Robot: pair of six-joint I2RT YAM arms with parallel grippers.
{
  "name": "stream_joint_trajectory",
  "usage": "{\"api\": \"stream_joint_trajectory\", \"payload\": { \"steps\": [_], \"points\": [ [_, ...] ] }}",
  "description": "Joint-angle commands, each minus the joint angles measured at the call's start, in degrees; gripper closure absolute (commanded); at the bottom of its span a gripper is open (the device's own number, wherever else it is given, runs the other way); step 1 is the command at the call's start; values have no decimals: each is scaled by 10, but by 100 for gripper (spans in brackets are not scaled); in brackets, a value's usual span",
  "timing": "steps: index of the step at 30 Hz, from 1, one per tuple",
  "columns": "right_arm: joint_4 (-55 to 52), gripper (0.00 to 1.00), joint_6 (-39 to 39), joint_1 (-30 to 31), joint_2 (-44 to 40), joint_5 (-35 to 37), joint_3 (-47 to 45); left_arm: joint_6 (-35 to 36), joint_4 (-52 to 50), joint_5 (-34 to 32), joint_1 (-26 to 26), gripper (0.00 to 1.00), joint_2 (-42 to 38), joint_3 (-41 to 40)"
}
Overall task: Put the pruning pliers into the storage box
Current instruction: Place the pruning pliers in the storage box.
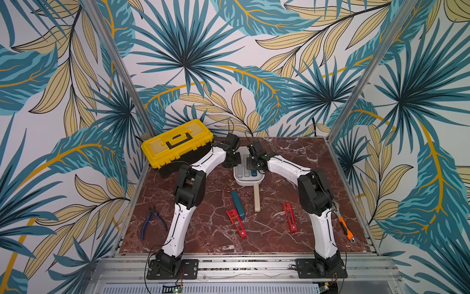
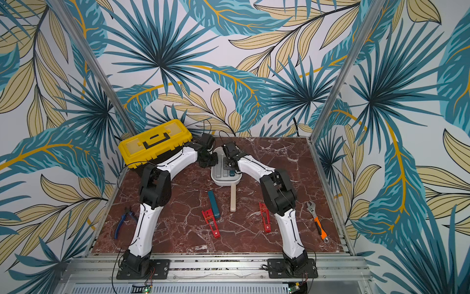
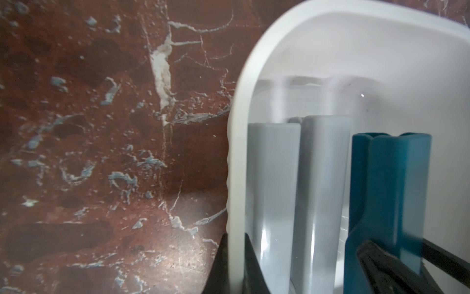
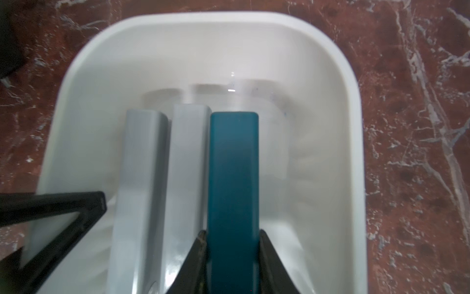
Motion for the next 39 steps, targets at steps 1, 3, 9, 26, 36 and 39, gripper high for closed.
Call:
{"api": "stream_joint_trajectory", "payload": {
  "steps": [1,3,9,26,36,39],
  "points": [
    [-5,100,6,-1,10,-3,10,-1,2,14,-3,100,-23,-11],
    [-6,100,6,-2,15,-6,14,-1,3,14,-2,100,-23,-11],
    [-10,100,6,-2,23,-8,19,-1,3,16,-3,100,-25,-14],
    [-6,100,16,-3,39,-26,23,-1,10,19,-1,100,-27,-19],
    [-11,100,16,-4,49,-29,33,0,8,20,-1,100,-26,-19],
    [-13,100,17,-4,51,-29,36,1,9,19,-1,100,-27,-19]
  ]
}}
